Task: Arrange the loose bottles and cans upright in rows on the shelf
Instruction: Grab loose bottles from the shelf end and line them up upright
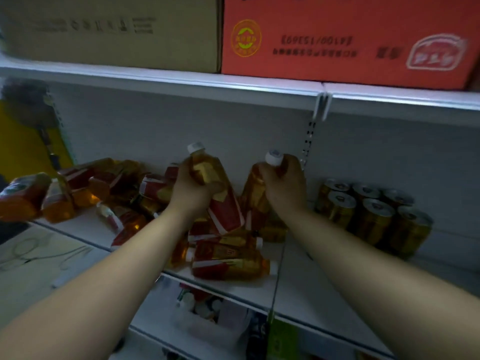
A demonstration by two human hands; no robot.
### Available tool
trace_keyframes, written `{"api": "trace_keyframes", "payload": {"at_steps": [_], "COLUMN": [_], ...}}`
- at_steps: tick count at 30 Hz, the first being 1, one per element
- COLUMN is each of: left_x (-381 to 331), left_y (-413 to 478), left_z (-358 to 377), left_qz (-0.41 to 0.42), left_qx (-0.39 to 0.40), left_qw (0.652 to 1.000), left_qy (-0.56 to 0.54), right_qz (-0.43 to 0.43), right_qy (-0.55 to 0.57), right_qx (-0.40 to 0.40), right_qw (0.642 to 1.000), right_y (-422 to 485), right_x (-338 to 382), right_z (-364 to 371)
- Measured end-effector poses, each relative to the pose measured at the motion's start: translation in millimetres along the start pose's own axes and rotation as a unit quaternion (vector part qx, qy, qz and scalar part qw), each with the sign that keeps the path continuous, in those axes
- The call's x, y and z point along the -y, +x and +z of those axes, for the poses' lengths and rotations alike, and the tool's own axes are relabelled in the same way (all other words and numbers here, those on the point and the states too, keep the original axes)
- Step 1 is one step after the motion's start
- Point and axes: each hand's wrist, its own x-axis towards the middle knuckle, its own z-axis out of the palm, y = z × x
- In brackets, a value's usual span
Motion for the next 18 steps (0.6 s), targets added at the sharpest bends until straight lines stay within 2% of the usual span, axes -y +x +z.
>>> {"api": "trace_keyframes", "payload": {"at_steps": [5,11,14,18], "left_x": [-24.9,-39.3,-44.3,-47.4], "left_y": [-27.0,-88.1,-125.1,-165.7], "left_z": [35.5,98.4,138.2,186.1], "left_qz": [0.058,0.107,0.107,0.114], "left_qx": [0.118,0.27,0.317,0.39], "left_qw": [0.991,0.957,0.942,0.913], "left_qy": [0.022,-0.022,-0.041,-0.026], "right_qz": [0.007,0.033,0.062,0.09], "right_qy": [-0.05,-0.057,-0.073,-0.135], "right_qx": [-0.027,-0.155,-0.226,-0.278], "right_qw": [0.998,0.986,0.969,0.947], "right_y": [-35.1,-90.5,-122.0,-159.8], "right_x": [13.1,12.2,6.4,-3.0], "right_z": [-49.4,-126.0,-177.6,-248.8]}}
